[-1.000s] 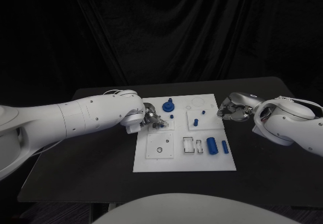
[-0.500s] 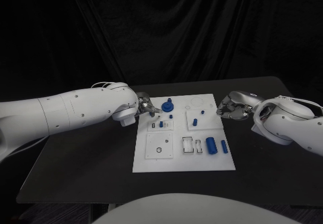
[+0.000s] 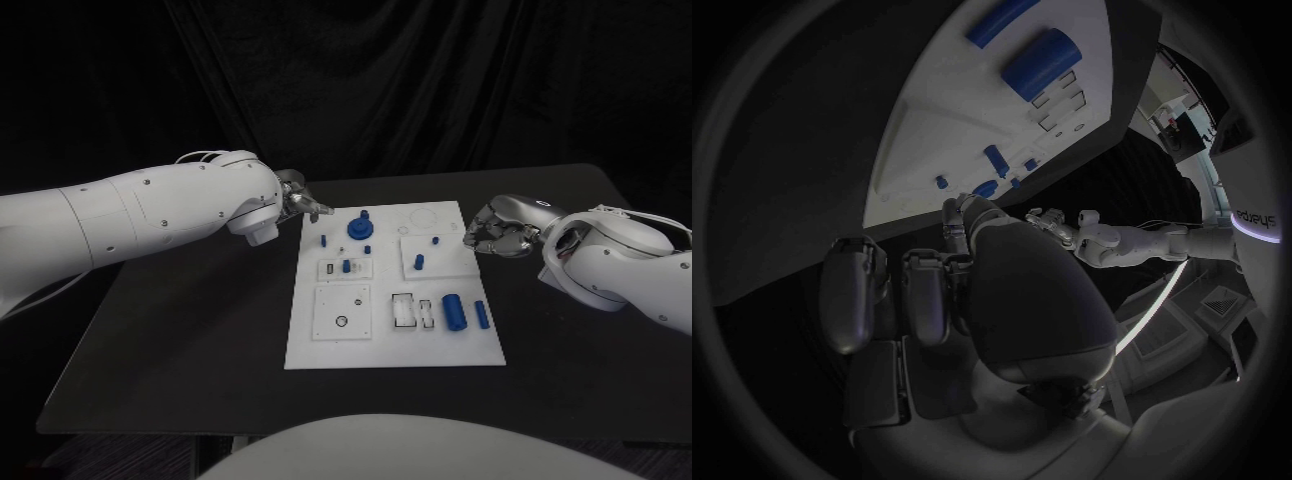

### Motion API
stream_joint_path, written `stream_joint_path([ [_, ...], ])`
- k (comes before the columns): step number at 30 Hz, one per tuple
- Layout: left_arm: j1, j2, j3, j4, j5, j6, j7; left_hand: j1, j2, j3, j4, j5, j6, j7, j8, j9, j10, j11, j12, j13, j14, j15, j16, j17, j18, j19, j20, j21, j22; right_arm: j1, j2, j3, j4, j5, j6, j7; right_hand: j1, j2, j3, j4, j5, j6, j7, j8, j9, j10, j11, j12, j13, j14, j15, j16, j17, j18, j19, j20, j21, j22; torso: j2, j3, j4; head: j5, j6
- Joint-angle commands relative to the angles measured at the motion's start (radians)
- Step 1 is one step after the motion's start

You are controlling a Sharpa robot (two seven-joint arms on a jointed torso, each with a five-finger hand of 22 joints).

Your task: Assemble the parts on the task board

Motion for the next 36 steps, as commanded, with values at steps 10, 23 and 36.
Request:
stream_joint_path([
  [10, -0.006, 0.049, -0.004, -0.112, -0.007, 0.097, 0.03, 0.031, -0.004, 0.002, -0.008, 0.021, 0.001, -0.003, -0.022, -0.006, 0.104, -0.011, 0.004, 0.263, 0.104, -0.011, -0.004, 0.263, -0.006, 0.105, -0.01, -0.003, 0.263, -0.003, 0.001, 0.001, 0.001, -0.002, -0.02, 0.002, -0.008, 0.002, 0.003, 0.001, 0.004, -0.004, -0.003, -0.005, 0.002, 0.028, -0.008, -0.003, 0.147, 0.073, -0.006, -0.003, 0.115, 0.009, 0.018, -0.006, 0.001, 0.195, 0.0, -0.0007, 0.0, 0.003, 0.0],
  [23, -0.031, 0.088, -0.004, -0.179, -0.007, 0.125, 0.055, 0.018, -0.004, -0.018, 0.02, -0.027, 0.01, 0.0, -0.038, -0.007, 0.104, -0.008, 0.004, 0.263, 0.104, -0.01, -0.004, 0.263, -0.006, 0.105, -0.01, -0.003, 0.263, -0.003, -0.003, 0.001, 0.004, -0.002, -0.026, 0.004, -0.008, 0.002, 0.003, 0.001, 0.005, -0.004, -0.003, -0.005, 0.002, 0.027, -0.009, -0.004, 0.144, 0.073, -0.006, -0.004, 0.113, 0.01, 0.017, -0.006, -0.002, 0.194, 0.001, -0.0022, -0.0008, 0.001, 0.0],
  [36, -0.059, 0.111, -0.004, -0.217, -0.007, 0.154, 0.062, 0.025, 0.0, -0.022, 0.025, -0.031, -0.001, 0.003, -0.055, -0.012, 0.104, -0.006, 0.004, 0.263, 0.104, -0.009, -0.004, 0.263, -0.006, 0.105, -0.009, -0.003, 0.263, -0.003, -0.002, 0.001, 0.004, -0.002, -0.023, 0.005, -0.008, 0.002, 0.003, 0.001, 0.005, -0.004, -0.003, -0.005, 0.002, 0.027, -0.009, -0.004, 0.144, 0.073, -0.006, -0.004, 0.113, 0.01, 0.017, -0.006, -0.002, 0.194, -0.001, -0.0002, -0.0005, -0.001, 0.0],
])
